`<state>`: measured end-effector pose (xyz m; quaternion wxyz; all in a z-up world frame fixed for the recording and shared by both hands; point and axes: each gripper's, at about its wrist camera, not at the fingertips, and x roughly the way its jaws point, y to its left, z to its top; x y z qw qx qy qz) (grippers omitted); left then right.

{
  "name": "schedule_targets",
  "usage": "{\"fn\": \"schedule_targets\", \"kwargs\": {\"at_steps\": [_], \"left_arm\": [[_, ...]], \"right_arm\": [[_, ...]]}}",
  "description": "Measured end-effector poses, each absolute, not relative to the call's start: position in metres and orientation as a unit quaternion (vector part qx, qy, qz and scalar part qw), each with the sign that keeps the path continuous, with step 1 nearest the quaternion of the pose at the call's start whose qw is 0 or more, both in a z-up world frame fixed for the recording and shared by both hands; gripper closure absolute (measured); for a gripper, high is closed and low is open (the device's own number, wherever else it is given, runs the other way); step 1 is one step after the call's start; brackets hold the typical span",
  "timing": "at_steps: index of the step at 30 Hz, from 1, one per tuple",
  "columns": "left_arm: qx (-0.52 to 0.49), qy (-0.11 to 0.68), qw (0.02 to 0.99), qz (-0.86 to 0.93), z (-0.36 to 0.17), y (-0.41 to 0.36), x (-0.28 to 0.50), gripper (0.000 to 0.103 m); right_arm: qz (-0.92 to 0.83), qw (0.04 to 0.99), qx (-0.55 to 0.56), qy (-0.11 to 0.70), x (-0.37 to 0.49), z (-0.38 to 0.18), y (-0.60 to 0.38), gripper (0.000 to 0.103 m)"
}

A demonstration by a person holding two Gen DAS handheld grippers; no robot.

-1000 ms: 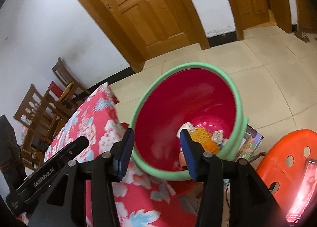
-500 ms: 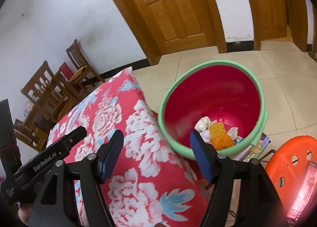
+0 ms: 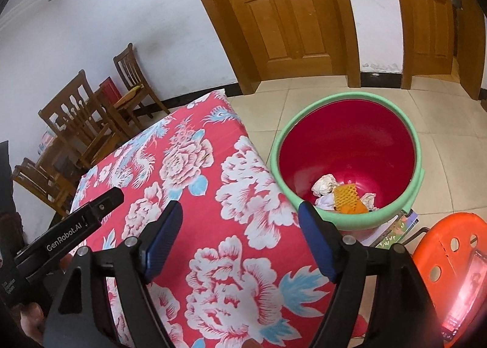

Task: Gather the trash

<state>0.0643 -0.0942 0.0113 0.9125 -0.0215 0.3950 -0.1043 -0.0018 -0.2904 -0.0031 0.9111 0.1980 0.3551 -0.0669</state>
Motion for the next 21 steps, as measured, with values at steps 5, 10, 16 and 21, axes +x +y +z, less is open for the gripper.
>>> {"fn": "schedule_targets", "kwargs": {"at_steps": [5, 10, 16, 21], "left_arm": [[-0.024, 0.397, 0.913, -0.093, 0.009, -0.087, 0.063, 0.032], [-0.026, 0.393, 0.915, -0.086, 0.01, -0.083, 0.061, 0.032], [-0.027, 0.391, 0.917, -0.08, 0.012, -0.079, 0.06, 0.032], [-0.026, 0.389, 0.918, -0.079, 0.013, -0.079, 0.06, 0.032]], "right_arm": [[-0.064, 0.912, 0.193, 0.357, -0.001, -0.002, -0.284, 0.025], [-0.062, 0.912, 0.189, 0.358, -0.001, -0.002, -0.281, 0.025], [-0.062, 0.912, 0.189, 0.359, -0.001, -0.002, -0.28, 0.025], [-0.062, 0.912, 0.189, 0.358, -0.001, -0.002, -0.279, 0.025]]}}
